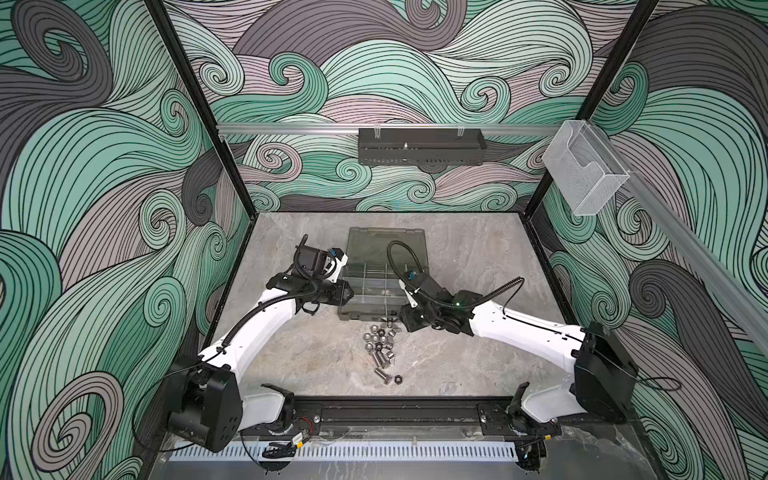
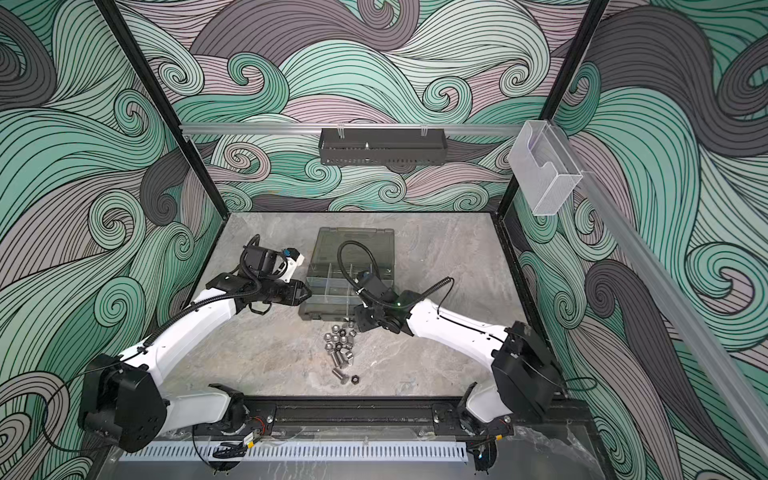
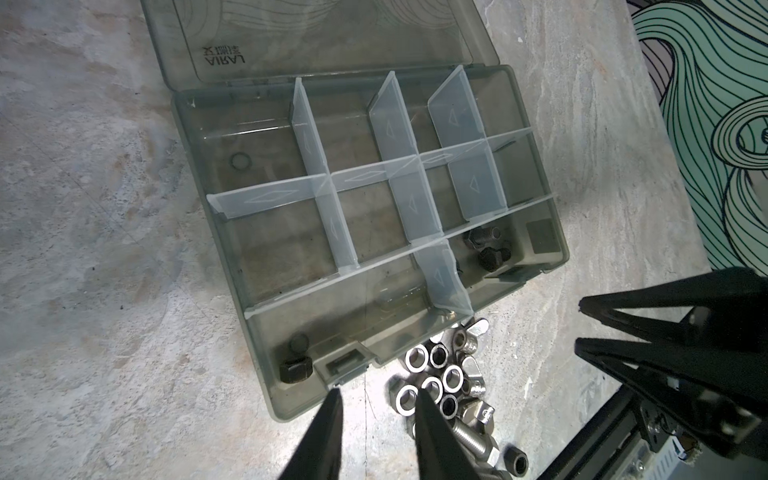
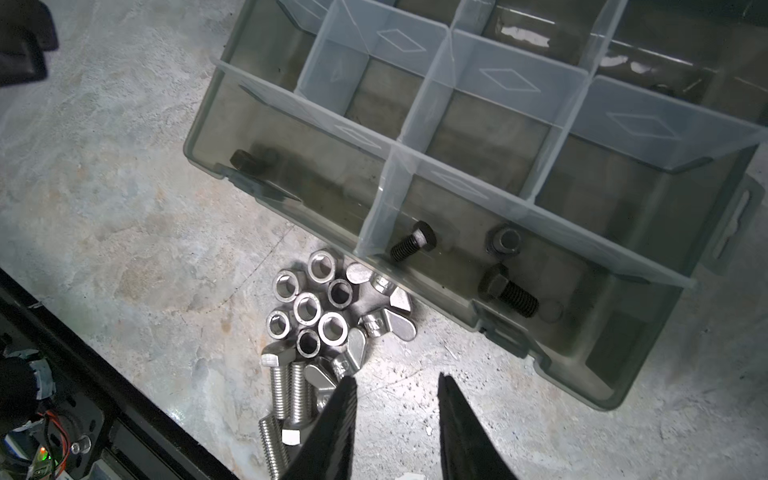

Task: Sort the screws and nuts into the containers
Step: 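Withdraw the right gripper from the box while the left gripper returns to the pile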

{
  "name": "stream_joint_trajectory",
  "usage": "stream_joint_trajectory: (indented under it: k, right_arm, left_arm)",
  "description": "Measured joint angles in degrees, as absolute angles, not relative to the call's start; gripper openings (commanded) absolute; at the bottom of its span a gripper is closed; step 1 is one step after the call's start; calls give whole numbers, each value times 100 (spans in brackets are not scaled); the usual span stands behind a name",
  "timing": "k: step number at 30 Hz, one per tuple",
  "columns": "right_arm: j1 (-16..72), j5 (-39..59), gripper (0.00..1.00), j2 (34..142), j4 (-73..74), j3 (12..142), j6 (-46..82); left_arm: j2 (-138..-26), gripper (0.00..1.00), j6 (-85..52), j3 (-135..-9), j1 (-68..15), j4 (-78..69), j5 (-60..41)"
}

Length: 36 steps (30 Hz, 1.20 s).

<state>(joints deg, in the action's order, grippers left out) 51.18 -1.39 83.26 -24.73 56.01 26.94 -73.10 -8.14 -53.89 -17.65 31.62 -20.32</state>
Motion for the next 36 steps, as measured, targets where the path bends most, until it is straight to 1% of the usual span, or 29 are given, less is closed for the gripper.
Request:
stream_joint_trajectory:
  k: [6, 13, 16, 22, 26, 30, 36]
  right_arm:
    - [5118, -235, 35, 8023, -2469, 5273, 2906]
    - [5118, -438, 35, 7540, -2477, 4877, 3076]
    - [5118, -539, 36, 7336, -2534, 4729, 3114]
    - [5030, -766, 37, 6643, -2722, 4362, 3194]
    - [4781, -851, 37, 6125, -2808, 4060, 3214]
    - [4512, -891, 37, 5649, -2932, 3767, 3216]
    - [4156, -891, 38, 5022, -3105, 3406, 3210]
  left_arm:
    - [-7369, 34, -810, -5389, -1852, 3135, -2086]
    - [-7478, 34, -792, -5389, -2180, 3131, -2112]
    - [-7526, 35, -757, -5391, -2587, 3146, -2038]
    - [-7579, 36, -762, -5398, -3686, 3277, -1841]
    - [-7579, 37, -902, -5398, -4392, 3374, -1627]
    - [-7658, 41, -1149, -5389, -5148, 3400, -1470]
    - [-8128, 43, -1507, -5374, -5996, 3621, -1247]
